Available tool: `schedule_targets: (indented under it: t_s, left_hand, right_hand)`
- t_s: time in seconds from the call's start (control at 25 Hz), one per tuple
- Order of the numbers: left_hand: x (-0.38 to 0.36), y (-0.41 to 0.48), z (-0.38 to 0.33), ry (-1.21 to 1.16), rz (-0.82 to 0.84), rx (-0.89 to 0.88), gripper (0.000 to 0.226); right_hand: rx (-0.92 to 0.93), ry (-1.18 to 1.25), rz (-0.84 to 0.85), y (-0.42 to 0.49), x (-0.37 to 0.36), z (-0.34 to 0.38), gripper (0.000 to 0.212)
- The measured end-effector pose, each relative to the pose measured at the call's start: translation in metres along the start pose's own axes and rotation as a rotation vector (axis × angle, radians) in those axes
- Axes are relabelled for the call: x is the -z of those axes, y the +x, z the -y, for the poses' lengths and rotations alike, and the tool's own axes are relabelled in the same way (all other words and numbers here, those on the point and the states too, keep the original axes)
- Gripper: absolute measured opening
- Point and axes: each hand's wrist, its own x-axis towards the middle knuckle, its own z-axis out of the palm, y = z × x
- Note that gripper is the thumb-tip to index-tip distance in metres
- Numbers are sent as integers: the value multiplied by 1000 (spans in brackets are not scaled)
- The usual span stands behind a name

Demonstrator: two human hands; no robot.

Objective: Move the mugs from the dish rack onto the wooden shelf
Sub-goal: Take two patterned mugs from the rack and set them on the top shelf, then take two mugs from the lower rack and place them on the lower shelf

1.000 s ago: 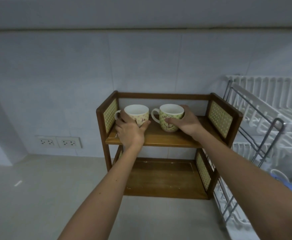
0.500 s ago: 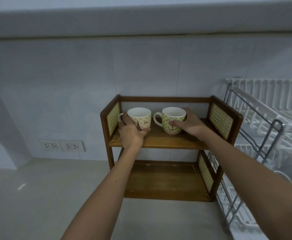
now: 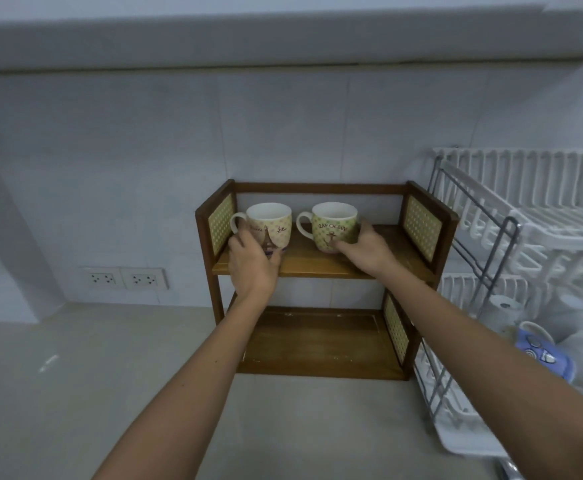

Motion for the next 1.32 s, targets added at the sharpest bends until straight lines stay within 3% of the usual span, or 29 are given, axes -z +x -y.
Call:
schedule_targets:
  t_s: [0.12,0.32,0.52,0.68,0.76,0.84,1.0,1.08,1.24,1.32]
  left_hand:
    - [8,-37,3,22,-81,-91,68]
    - [1,-114,-3,-35,33,-195,47]
    - [-27,-208,-32,-141,175,-499,34]
    - [-63,-264,-74,-255,381,-923,28]
    - [-89,-283,-101,-308,511,-963,29]
    - [-116,-295,-130,-348,651,-741,30]
    - [-172,-295,-187,-507,809,122,43]
    - [-204,-288,-209,-497,863,406,60]
    - [-266,-285,-243,-525,786,912,88]
    - [-288,-285,-254,-521,710,1036,102]
  right_hand:
    - [97,-101,-91,-45,-3,-6,73]
    - [266,-189,-94,-133,17,-37,68]
    - [488,-179,-210,-209,79,-94,26]
    - [286,-227,-286,-227,147,-159,15]
    - [92,-303,-288,-219,182,-198,12]
    - [-93,-391,-238,-202,213,-236,23]
    - [-329,-575,-120,-161,258,-288,56]
    - [-396,-633,-58,-142,268,-306,70]
    - [-506,-677,74,-112,274,-334,98]
    - [-523,-659,95,-104,274,-347,109]
